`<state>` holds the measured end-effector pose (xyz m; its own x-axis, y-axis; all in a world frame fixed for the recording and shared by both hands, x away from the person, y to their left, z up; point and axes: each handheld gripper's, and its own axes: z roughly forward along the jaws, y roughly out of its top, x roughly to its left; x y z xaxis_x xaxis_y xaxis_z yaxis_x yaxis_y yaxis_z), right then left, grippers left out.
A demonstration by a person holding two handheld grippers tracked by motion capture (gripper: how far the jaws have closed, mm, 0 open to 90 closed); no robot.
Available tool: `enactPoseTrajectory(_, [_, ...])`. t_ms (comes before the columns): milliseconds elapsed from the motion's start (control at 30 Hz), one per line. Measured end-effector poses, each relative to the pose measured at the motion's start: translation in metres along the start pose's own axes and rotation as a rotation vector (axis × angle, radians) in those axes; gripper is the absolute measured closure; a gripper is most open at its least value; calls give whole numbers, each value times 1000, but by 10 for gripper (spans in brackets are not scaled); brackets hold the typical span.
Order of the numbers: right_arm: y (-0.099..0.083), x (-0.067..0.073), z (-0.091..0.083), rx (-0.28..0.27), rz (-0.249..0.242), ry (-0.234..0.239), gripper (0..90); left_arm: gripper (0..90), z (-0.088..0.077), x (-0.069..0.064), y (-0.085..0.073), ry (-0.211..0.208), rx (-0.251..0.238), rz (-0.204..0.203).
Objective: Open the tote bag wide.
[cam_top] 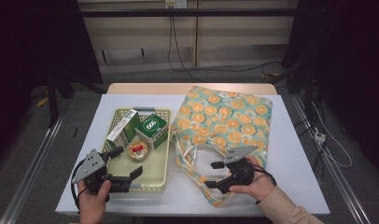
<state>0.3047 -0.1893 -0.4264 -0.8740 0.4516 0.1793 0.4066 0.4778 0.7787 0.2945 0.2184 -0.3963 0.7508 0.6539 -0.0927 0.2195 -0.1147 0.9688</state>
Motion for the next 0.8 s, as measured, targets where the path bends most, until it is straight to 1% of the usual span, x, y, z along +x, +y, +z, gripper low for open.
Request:
enactPoseTrajectory(67, [-2,-2,1,-2,5,19,371,23,0,0,0,-1,-2,-3])
enactPoseTrajectory(100, [-4,-3,1,1,4,25,378,23,0,1,0,-2,-2,-3])
enactPoseTrajectory(200, [-8,-6,3,5,7,27,457,23,-1,1,0,1,-9,-11])
enactPoseTrajectory(267, [-10,-8,5,12,2,36,536,23,-1,2,0,-2,-10,-12])
enactPoseTrajectory(300, [-11,-9,5,14,4,36,557,23,-1,2,0,-1,-11,-12])
enactPoseTrajectory(333, [-11,-9,5,16,3,29,612,23,-1,2,0,-3,-11,-15])
enactPoseTrajectory(367, [-11,-10,4,21,5,41,641,23,0,2,0,-6,-9,-12])
enactPoseTrajectory(400, [-11,-11,4,22,11,35,659,23,0,2,-1,-6,-6,-11])
enactPoseTrajectory(433, [-12,-12,2,18,12,32,705,23,1,2,0,-7,-1,-9])
enactPoseTrajectory(467, [-12,-13,1,17,14,39,735,23,2,2,-1,-10,-4,-10])
enactPoseTrajectory(533, [-12,-14,-1,8,17,33,787,23,3,2,-1,-10,-2,-9])
enactPoseTrajectory(600, [-12,-16,-4,0,22,33,816,23,2,3,-1,-6,-3,-15])
enactPoseTrajectory(733, [-12,-21,-10,-19,32,23,864,23,1,3,0,-6,-11,-15])
enactPoseTrajectory(800, [-12,-22,-13,-31,40,30,881,23,1,3,0,0,-12,-17])
